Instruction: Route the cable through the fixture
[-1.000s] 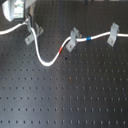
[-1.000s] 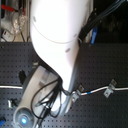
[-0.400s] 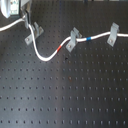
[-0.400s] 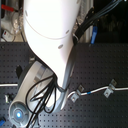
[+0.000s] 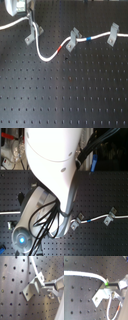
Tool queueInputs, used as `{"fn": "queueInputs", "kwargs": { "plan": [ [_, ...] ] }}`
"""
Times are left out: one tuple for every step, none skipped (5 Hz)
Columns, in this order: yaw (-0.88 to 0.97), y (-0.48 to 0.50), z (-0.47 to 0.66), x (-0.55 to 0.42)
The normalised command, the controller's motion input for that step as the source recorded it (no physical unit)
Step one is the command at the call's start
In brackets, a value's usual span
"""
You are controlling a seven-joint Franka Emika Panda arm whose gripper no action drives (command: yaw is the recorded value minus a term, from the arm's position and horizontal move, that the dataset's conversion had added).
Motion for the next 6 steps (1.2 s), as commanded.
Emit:
{"fn": "queueInputs", "kwargs": {
  "plan": [
    [0.00, -0.277, -0.15, -0.041],
    [0.00, -0.147, -0.03, -0.157],
    [0.00, 0.090, 0.01, -0.204],
    [0.00, 0.142, 0.00, -0.210],
    [-0.03, 0.045, 0.00, -0.145],
    [-0.10, -0.069, 0.00, -0.055]
  ]
}}
